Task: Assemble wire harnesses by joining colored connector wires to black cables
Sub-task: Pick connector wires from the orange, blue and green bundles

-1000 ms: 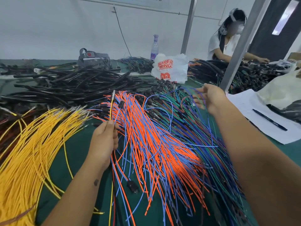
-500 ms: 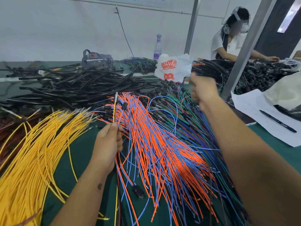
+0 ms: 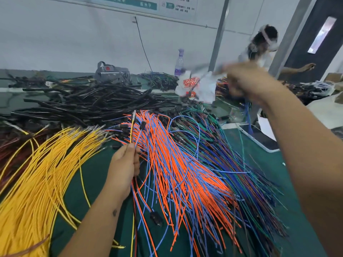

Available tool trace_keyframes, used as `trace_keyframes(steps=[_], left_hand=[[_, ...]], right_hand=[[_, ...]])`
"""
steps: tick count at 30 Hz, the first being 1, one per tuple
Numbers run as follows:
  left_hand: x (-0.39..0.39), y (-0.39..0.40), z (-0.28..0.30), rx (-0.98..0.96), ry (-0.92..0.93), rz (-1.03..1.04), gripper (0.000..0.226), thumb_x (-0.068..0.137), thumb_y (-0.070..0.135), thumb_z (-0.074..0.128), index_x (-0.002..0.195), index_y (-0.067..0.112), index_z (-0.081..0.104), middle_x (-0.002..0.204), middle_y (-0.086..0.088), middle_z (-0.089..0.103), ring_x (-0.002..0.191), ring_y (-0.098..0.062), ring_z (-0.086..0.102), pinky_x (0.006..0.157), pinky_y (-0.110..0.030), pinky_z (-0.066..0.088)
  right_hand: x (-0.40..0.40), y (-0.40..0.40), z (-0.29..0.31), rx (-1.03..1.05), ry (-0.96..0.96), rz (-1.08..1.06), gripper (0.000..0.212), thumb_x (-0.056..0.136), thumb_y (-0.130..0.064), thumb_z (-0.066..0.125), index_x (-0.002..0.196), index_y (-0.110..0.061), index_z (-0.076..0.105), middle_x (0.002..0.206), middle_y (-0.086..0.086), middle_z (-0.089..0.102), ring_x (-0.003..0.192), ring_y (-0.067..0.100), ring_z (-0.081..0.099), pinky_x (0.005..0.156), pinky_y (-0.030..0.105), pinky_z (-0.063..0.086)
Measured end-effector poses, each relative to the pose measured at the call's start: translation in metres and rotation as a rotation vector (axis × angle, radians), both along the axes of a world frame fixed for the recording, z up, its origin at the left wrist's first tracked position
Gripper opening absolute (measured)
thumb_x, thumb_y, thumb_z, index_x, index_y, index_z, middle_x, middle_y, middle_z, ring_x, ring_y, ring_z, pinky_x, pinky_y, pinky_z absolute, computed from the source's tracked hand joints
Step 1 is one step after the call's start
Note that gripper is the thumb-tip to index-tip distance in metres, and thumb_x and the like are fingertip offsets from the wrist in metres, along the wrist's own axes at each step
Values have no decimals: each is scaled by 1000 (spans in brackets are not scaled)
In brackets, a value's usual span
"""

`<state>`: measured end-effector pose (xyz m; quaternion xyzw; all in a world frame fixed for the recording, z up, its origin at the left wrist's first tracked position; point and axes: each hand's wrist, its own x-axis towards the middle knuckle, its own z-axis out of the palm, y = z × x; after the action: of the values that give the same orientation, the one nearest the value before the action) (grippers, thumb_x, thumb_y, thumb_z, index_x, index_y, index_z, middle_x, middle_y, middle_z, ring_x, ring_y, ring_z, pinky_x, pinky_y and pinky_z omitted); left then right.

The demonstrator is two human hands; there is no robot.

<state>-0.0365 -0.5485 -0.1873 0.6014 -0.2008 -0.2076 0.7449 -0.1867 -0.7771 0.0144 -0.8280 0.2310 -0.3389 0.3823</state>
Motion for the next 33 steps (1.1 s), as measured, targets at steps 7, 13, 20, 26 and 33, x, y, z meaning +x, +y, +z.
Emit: trace_keyframes(steps=[7, 13, 20, 26, 33], left_hand=[[-3, 2, 3, 6, -28, -11, 39, 105, 24, 32, 69, 14, 41, 49, 9, 27, 40, -7, 19, 36, -17, 22], [-5, 3, 5, 19, -35, -6, 39, 105, 25, 32, 68, 15, 41, 51, 8, 28, 41, -6, 20, 38, -17, 22], [-6, 2, 6, 18, -39, -7, 37, 105, 23, 32, 71, 14, 42, 52, 8, 27, 42, -7, 19, 38, -18, 22], [-5, 2, 7, 15, -29, -8, 38, 105, 23, 31, 70, 15, 43, 52, 8, 26, 42, -7, 19, 38, -18, 21], [-6, 1, 8, -22, 4, -9, 36, 105, 21, 31, 72, 14, 42, 53, 5, 24, 41, -6, 17, 37, -17, 18]], right_hand=[[-17, -12, -55, 54, 1070, -37, 63, 101, -54, 17, 125, -13, 59, 108, 16, 65, 94, 29, 61, 87, 38, 43], [7, -21, -80, -393, 425, -374, 32, 93, -32, 51, 104, -9, 70, 109, 18, 69, 100, 33, 62, 82, 35, 46], [40, -13, -122, -365, 860, -261, 40, 97, -39, 48, 115, -5, 59, 122, 21, 60, 108, 35, 57, 92, 40, 46], [42, -14, -113, -324, 453, -424, 23, 96, -18, 48, 101, -2, 64, 105, 24, 65, 99, 38, 61, 80, 37, 45], [36, -15, -51, -367, -240, -584, 24, 96, -16, 43, 105, -3, 61, 107, 16, 66, 94, 27, 55, 76, 35, 36]])
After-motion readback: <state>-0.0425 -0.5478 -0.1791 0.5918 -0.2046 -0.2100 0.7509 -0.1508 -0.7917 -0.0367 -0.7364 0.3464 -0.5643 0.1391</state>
